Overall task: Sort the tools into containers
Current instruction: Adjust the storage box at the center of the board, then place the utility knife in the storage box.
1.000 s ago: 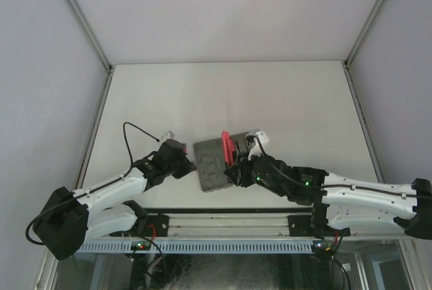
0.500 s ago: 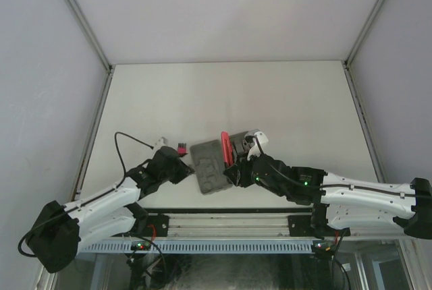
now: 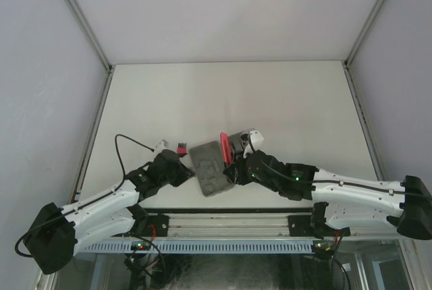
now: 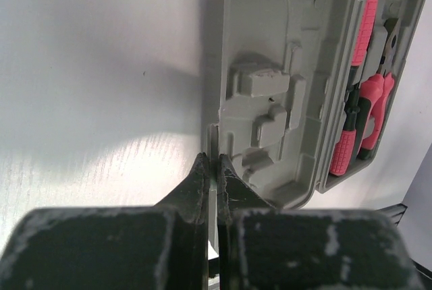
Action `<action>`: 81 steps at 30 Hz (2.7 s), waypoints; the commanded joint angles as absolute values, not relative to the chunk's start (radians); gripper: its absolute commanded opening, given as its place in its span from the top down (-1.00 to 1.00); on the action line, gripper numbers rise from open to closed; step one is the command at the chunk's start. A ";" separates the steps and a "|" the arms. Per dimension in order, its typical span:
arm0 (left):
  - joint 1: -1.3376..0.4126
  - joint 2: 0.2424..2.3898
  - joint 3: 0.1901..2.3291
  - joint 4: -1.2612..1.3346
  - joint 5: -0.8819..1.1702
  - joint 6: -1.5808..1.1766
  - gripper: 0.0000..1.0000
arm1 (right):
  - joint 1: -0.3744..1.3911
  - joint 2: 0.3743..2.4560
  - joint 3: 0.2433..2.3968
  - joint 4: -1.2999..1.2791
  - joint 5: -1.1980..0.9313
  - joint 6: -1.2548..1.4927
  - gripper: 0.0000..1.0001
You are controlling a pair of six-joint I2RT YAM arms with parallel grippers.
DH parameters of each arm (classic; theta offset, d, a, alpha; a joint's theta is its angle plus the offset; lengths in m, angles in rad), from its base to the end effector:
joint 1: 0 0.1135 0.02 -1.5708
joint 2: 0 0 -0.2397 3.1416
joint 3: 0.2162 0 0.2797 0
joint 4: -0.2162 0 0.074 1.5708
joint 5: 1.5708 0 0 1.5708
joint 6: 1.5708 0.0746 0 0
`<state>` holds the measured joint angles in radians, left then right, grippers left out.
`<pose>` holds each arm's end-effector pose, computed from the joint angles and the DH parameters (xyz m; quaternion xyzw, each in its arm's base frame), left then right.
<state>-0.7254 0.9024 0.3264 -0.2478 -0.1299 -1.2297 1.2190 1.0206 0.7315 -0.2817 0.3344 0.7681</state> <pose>0.1813 -0.1479 0.0946 -0.2547 0.8938 -0.2681 0.2537 0.1247 0.2687 0.2194 -0.1157 0.8613 0.3164 0.3804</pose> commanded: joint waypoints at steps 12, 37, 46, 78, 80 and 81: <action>-0.741 0.852 0.309 -0.284 -0.167 -1.197 0.44 | 1.123 1.383 0.962 -0.468 0.171 0.696 1.00; -0.732 0.928 0.260 -0.164 -0.159 -1.150 0.71 | 1.020 1.692 1.075 -0.535 0.094 0.695 0.95; -0.732 0.926 0.261 -0.173 -0.159 -1.147 0.87 | 1.022 1.717 1.092 -0.551 0.105 0.698 0.71; -0.730 0.946 0.285 -0.192 -0.166 -1.137 0.93 | 1.063 1.656 1.138 -0.606 0.178 0.671 0.12; -0.730 0.941 0.283 -0.190 -0.166 -1.139 0.93 | 1.067 1.649 1.140 -0.612 0.182 0.670 0.12; -0.730 0.942 0.284 -0.191 -0.167 -1.139 0.93 | 1.069 1.645 1.142 -0.617 0.186 0.670 0.12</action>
<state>-0.7326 0.9360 0.2775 -0.1638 -0.1535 -1.1667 1.0576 1.7065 1.1027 -0.6025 0.1535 0.6903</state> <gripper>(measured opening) 0.037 0.440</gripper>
